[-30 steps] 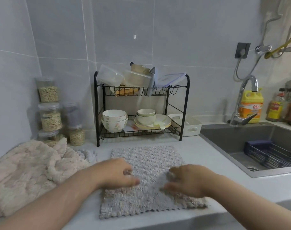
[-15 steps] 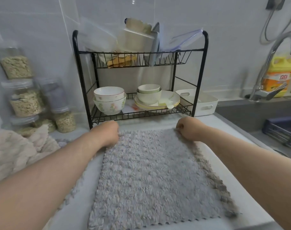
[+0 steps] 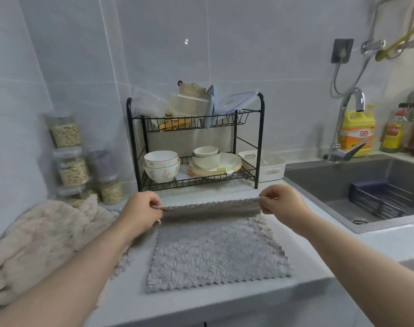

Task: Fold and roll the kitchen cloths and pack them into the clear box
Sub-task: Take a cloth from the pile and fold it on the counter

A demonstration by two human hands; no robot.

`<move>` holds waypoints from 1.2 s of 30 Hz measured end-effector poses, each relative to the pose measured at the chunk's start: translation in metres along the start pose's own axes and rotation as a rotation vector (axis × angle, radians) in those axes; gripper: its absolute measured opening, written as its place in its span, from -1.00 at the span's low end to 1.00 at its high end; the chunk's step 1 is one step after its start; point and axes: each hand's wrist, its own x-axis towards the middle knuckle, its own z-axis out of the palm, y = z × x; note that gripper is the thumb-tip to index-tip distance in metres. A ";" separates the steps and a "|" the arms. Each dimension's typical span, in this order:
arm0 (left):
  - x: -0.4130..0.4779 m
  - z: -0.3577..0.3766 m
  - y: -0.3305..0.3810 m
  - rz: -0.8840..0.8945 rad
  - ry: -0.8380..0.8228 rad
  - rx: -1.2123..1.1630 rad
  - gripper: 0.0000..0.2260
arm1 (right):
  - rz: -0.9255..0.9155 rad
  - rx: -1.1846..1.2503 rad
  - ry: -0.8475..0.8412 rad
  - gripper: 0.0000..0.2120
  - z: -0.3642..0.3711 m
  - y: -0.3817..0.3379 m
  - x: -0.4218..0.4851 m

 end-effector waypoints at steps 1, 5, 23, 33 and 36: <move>-0.009 -0.003 0.000 0.011 0.004 0.002 -0.82 | 0.013 0.014 -0.008 -0.92 -0.005 -0.001 -0.010; -0.042 -0.012 -0.004 0.036 -0.002 -0.036 -0.83 | 0.014 0.001 -0.037 -0.93 -0.021 -0.006 -0.047; -0.110 -0.011 -0.027 0.207 -0.308 0.358 -0.84 | -0.144 -0.457 -0.237 -0.80 -0.032 0.017 -0.124; -0.120 -0.020 -0.023 0.276 -0.331 0.386 -0.83 | 0.232 -0.061 -0.126 -0.89 -0.029 0.015 -0.108; -0.117 -0.013 -0.021 0.323 -0.238 0.338 -0.84 | 0.524 0.235 -0.080 -0.92 -0.028 0.006 -0.090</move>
